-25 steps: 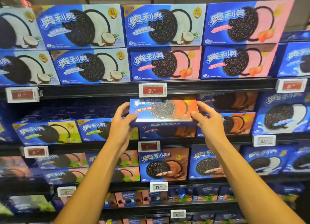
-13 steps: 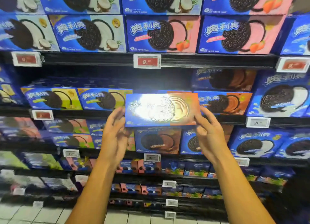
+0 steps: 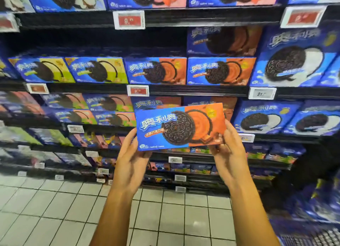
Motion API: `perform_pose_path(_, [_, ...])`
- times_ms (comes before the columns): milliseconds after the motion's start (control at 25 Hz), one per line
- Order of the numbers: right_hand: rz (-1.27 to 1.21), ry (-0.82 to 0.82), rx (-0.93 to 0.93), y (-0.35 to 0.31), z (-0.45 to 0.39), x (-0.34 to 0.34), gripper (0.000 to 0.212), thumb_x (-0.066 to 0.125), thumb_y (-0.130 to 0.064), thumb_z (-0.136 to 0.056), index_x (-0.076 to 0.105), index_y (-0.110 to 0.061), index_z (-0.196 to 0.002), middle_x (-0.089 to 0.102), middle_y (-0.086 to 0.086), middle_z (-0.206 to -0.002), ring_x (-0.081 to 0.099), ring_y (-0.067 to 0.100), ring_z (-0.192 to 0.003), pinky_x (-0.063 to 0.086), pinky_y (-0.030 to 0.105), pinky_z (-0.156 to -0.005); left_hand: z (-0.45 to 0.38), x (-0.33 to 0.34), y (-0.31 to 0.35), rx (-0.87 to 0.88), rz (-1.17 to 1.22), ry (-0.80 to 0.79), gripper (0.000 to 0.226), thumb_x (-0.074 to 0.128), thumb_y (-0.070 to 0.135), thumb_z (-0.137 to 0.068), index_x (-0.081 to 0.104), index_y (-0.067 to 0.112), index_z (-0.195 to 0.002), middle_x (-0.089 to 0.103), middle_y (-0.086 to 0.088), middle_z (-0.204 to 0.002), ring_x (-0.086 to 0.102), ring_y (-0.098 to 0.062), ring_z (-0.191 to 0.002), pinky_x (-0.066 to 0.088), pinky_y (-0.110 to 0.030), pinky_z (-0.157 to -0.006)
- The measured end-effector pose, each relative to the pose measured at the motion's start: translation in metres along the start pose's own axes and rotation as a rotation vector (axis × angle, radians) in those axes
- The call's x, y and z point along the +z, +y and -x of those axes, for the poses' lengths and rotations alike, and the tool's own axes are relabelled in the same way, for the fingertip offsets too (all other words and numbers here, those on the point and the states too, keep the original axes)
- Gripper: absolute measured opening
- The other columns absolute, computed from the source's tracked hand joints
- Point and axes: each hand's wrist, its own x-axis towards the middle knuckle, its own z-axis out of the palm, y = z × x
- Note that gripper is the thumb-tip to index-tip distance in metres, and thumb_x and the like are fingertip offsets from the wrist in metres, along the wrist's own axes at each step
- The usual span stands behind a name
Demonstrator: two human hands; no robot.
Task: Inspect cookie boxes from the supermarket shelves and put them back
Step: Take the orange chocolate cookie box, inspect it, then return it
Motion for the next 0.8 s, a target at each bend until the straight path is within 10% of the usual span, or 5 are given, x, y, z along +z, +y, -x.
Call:
perform_pose_path(200, [-0.013,-0.025,0.037,0.010,0.024,-0.024,0.041,0.048,-0.028,-0.105,0.051,-0.015,-0.143,0.063,0.005,-0.136,0.062,0.019,-0.117,0.052,0.038,-0.096,0.026,-0.001,-0.004,-0.025,-0.174,0.039,0.052,0.050,0.022,-0.094,0.043,0.008,-0.144,0.058,-0.011,-0.139,0.060,-0.025,-0.116,0.049,-0.046,-0.099])
perform_pose_path(480, [-0.102,-0.040,0.115,0.010,0.034,-0.036,0.054,0.060,-0.027,-0.093,0.049,-0.015,-0.145,0.051,0.017,-0.147,0.054,0.028,-0.126,0.052,0.041,-0.097,0.028,0.011,-0.007,-0.008,-0.095,0.077,0.088,0.084,0.033,-0.074,0.039,0.009,-0.146,0.064,-0.005,-0.123,0.062,-0.024,-0.111,0.051,-0.042,-0.100])
perform_pose_path(800, [-0.118,-0.009,0.021,0.006,0.032,-0.033,0.054,0.051,-0.020,-0.099,0.040,-0.012,-0.151,0.045,0.016,-0.153,0.046,0.033,-0.135,0.027,0.053,-0.117,0.019,0.001,-0.013,-0.020,-0.380,-0.005,0.045,0.059,0.016,-0.087,0.057,0.025,-0.131,0.068,0.003,-0.127,0.066,-0.013,-0.108,0.055,-0.025,-0.081])
